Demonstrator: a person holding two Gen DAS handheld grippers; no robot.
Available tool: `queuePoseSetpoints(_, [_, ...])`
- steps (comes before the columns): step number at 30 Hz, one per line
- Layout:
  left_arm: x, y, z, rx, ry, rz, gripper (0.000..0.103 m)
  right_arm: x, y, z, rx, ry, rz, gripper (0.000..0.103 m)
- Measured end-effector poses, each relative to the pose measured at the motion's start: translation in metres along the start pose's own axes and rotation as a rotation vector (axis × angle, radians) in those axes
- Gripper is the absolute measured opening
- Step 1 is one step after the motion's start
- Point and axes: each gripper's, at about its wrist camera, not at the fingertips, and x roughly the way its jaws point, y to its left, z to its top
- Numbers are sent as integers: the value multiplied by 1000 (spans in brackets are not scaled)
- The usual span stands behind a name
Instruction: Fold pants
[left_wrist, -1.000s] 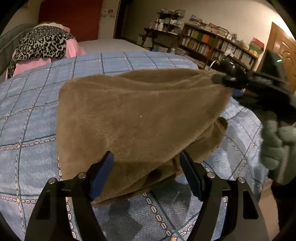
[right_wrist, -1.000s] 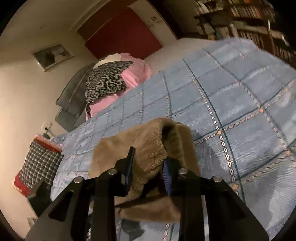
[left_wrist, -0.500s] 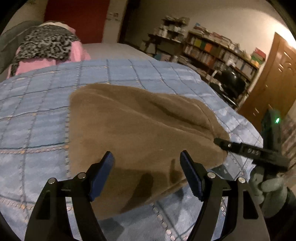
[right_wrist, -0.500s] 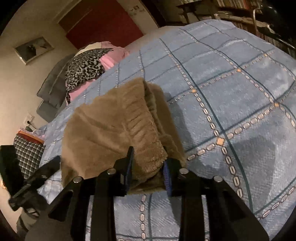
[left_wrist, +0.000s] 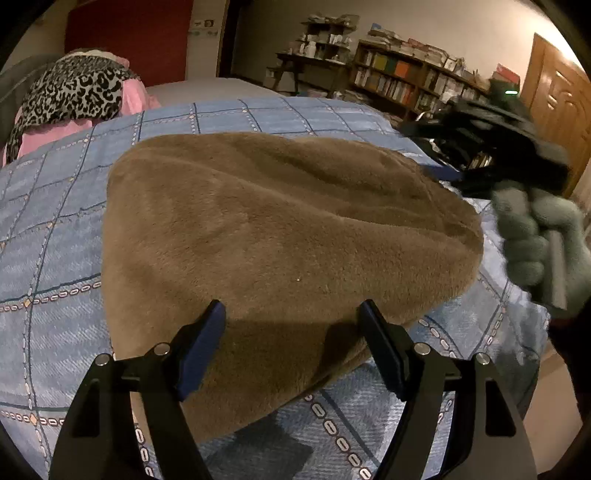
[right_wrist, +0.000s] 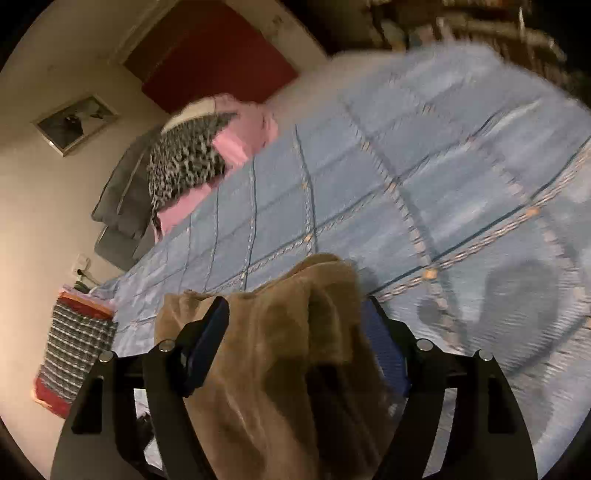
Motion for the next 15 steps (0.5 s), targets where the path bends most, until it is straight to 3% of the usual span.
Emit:
queuePoseSetpoints(1, [0,1,0,-9,-1,-3,74,9,-3,2,6,29,6,66])
queuePoseSetpoints(3, [-1,3,1,-24,-1,-7,74,28,-2,2,8,95,17,23])
queuePoseSetpoints(5, [-2,5,1,-33,-1,-16,74,26,5,2,-25,74,-13,16])
queuePoseSetpoints(10, [-5,6,2,-22,-3,-38,74,-13,34,13,-171,-156,-166,12])
queuePoseSetpoints(15, [8,-2,-7,22,7,-25,74,25,18,12,-239,-130,-322,12])
